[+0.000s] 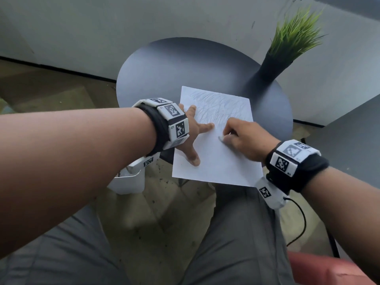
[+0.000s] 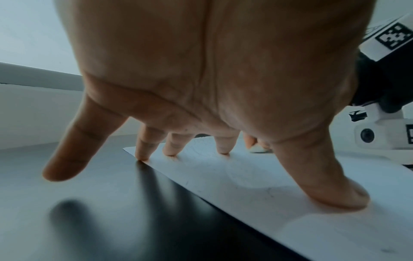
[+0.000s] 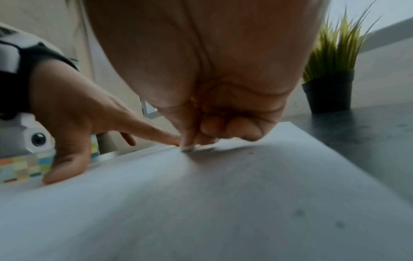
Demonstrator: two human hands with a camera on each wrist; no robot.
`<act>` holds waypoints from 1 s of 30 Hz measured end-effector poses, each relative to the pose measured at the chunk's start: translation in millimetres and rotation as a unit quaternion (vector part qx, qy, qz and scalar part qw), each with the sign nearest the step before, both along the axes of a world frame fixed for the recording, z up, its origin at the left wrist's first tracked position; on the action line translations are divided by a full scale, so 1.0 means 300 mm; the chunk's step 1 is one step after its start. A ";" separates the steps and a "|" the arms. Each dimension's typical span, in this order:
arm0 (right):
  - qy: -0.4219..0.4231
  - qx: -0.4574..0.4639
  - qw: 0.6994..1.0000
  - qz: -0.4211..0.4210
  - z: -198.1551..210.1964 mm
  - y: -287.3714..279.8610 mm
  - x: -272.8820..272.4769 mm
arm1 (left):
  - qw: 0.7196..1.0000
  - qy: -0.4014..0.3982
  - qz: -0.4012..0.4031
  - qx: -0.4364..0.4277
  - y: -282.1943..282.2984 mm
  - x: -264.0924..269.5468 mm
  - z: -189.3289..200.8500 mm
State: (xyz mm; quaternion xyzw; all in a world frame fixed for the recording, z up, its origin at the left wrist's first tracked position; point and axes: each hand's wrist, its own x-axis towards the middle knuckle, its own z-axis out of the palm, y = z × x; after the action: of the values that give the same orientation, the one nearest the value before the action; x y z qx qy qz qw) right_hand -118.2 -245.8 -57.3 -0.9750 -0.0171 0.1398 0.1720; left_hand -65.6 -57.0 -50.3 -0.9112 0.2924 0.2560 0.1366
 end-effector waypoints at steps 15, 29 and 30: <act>0.015 0.011 0.981 0.193 -0.007 0.074 -0.089 | 1.000 -0.005 0.004 -0.006 -0.007 -0.006 -0.010; 0.040 0.026 0.992 0.118 0.002 0.007 -0.045 | 0.999 -0.012 -0.024 -0.027 -0.029 0.008 -0.017; 0.021 0.010 0.998 0.056 0.004 -0.016 -0.021 | 0.999 -0.014 -0.020 -0.027 -0.030 0.011 -0.019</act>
State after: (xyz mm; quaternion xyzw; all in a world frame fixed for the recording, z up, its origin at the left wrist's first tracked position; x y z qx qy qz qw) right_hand -124.5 -250.6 -56.2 -0.9674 -0.0695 0.1699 0.1744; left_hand -62.2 -66.0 -56.0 -0.9120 0.3157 0.2325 0.1208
